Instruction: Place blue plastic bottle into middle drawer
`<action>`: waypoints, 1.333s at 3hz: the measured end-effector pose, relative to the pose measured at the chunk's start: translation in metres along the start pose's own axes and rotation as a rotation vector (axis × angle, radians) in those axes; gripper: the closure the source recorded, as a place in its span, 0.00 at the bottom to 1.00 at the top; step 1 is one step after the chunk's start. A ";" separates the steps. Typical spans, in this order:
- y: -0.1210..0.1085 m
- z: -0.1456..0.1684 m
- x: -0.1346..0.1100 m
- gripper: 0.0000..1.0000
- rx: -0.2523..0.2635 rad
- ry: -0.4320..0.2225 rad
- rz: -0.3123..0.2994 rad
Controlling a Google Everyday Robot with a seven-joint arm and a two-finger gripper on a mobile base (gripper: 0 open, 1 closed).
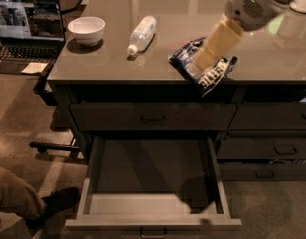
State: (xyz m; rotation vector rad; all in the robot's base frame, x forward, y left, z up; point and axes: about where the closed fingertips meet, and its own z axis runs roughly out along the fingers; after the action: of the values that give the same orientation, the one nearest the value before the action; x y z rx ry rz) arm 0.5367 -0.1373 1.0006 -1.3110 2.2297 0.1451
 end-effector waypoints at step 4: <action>-0.097 0.113 -0.093 0.00 0.095 -0.205 0.666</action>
Offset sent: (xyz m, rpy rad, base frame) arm 0.1684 0.0573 -0.0598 0.4499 0.1740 -0.5979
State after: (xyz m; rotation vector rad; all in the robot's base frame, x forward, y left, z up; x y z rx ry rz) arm 0.6983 -0.0752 0.9687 -0.4394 2.3689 0.3892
